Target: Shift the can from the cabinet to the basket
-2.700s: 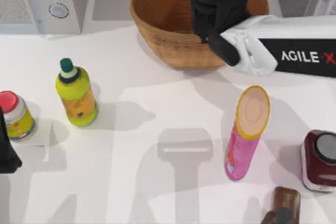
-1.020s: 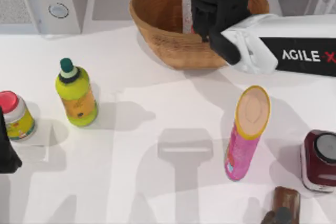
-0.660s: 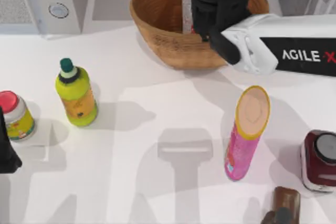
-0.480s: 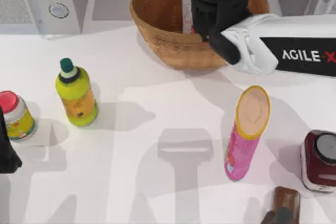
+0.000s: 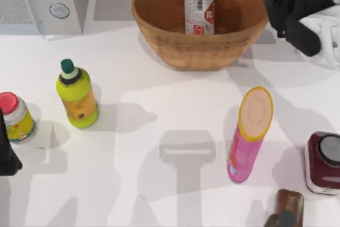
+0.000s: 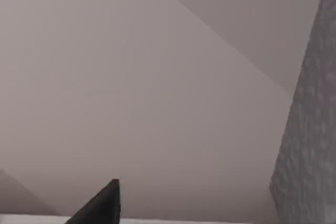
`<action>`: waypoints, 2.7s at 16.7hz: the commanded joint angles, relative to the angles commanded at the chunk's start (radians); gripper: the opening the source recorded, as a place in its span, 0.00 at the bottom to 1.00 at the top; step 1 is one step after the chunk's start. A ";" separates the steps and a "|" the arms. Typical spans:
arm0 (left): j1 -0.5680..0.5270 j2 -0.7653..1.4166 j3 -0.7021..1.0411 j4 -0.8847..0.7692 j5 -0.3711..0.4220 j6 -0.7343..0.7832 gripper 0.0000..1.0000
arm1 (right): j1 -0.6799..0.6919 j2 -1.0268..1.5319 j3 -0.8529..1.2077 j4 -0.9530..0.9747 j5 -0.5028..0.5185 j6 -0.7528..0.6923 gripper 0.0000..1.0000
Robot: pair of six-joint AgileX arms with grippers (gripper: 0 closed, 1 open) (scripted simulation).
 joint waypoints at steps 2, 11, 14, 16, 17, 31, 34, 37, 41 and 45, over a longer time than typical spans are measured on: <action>0.000 0.000 0.000 0.000 0.000 0.000 1.00 | -0.071 -0.175 -0.126 -0.084 -0.060 -0.001 1.00; 0.000 0.000 0.000 0.000 0.000 0.000 1.00 | -0.350 -1.191 -0.759 -0.393 -0.334 -0.009 1.00; 0.000 0.000 0.000 0.000 0.000 0.000 1.00 | -0.408 -1.474 -0.950 -0.441 -0.410 -0.013 1.00; 0.000 0.000 0.000 0.000 0.000 0.000 1.00 | -0.434 -1.621 -1.056 -0.457 -0.450 -0.015 1.00; 0.000 0.000 0.000 0.000 0.000 0.000 1.00 | -0.444 -1.680 -1.102 -0.460 -0.466 -0.016 1.00; 0.000 0.000 0.000 0.000 0.000 0.000 1.00 | -0.517 -1.764 -1.199 -0.396 -0.566 -0.018 1.00; 0.000 0.000 0.000 0.000 0.000 0.000 1.00 | -0.639 -1.605 -1.153 -0.251 -0.687 -0.017 1.00; 0.000 0.000 0.000 0.000 0.000 0.000 1.00 | -0.802 -1.359 -1.095 -0.058 -0.847 -0.015 1.00; 0.000 0.000 0.000 0.000 0.000 0.000 1.00 | -1.043 -0.975 -1.011 0.227 -1.082 -0.008 1.00; 0.000 0.000 0.000 0.000 0.000 0.000 1.00 | -1.264 -0.616 -0.935 0.486 -1.300 0.000 1.00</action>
